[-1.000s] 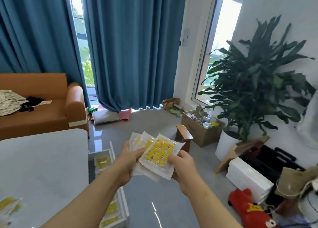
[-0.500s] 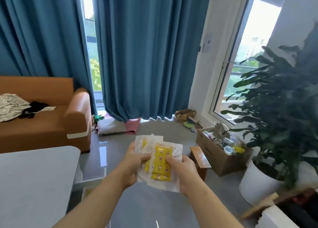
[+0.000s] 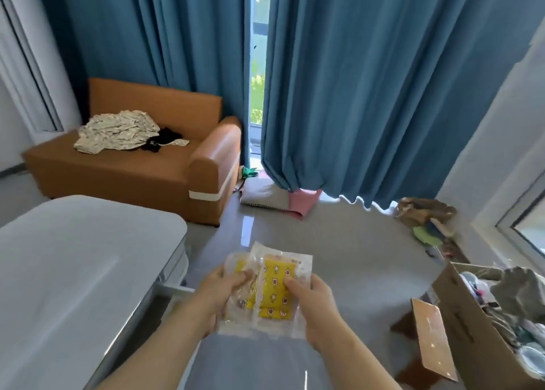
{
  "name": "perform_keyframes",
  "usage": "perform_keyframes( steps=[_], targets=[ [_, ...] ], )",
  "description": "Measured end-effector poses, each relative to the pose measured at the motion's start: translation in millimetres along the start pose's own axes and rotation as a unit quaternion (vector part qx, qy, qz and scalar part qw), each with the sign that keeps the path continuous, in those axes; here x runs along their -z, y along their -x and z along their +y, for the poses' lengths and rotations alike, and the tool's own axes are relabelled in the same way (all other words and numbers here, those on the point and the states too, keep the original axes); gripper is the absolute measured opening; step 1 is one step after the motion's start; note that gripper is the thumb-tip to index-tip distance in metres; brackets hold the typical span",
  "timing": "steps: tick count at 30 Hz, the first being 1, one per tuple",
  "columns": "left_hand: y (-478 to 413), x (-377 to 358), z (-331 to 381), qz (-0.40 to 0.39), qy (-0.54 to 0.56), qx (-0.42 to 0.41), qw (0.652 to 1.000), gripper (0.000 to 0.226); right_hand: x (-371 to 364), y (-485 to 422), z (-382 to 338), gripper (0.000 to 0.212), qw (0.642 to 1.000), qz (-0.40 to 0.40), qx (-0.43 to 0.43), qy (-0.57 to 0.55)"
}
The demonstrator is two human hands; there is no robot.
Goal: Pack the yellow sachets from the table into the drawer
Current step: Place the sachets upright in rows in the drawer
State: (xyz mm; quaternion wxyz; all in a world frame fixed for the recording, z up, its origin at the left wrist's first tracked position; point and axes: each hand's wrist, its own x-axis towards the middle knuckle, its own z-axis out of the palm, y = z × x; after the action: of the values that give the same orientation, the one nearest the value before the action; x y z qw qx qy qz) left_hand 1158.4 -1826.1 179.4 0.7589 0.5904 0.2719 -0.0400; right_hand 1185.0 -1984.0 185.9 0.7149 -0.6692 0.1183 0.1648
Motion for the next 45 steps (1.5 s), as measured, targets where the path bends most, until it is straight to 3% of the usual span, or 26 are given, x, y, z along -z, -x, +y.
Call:
perform_keyframes(
  steps=[3,7,11,17,24,28,34,40,45],
  targets=[
    [-24.7,13.5,-12.6,0.069,0.017,0.036,0.997,0.012,-14.9,-45.5,10.1,0.009,0.998,-0.038,-0.03,0.039],
    [-50.5,55.5,-33.9,0.157,-0.005,0.029,0.987,0.018,-59.2,-85.0,29.6,0.011,0.981,-0.124,-0.093,0.116],
    [-76.7,88.2,-41.4,0.214,-0.009,0.023,0.977,0.021,-111.5,-124.3,39.7,0.02,0.959,-0.179,-0.103,0.196],
    [-110.6,151.7,-25.2,0.186,-0.059,0.088,0.977,0.051,-188.9,-175.2,55.4,0.024,0.917,-0.248,-0.139,0.278],
    [-148.3,196.1,-27.8,0.245,-0.004,0.151,0.958,0.037,-257.0,-218.1,73.8,0.023,0.876,-0.317,-0.183,0.315],
    [-172.5,202.3,-32.3,0.31,-0.013,0.173,0.935,0.036,-287.0,-248.2,92.6,0.016,0.846,-0.348,-0.195,0.353],
    [-204.1,199.7,-58.7,0.364,0.061,0.213,0.905,0.038,-296.4,-302.2,106.8,0.019,0.79,-0.41,-0.198,0.411],
    [-214.9,197.8,-104.3,0.398,0.069,0.238,0.883,0.045,-294.6,-346.6,140.5,0.023,0.773,-0.391,-0.21,0.454],
    [-201.4,207.1,-170.2,0.503,0.075,0.282,0.814,0.056,-298.3,-369.7,193.7,0.021,0.746,-0.38,-0.221,0.501]
  ],
)
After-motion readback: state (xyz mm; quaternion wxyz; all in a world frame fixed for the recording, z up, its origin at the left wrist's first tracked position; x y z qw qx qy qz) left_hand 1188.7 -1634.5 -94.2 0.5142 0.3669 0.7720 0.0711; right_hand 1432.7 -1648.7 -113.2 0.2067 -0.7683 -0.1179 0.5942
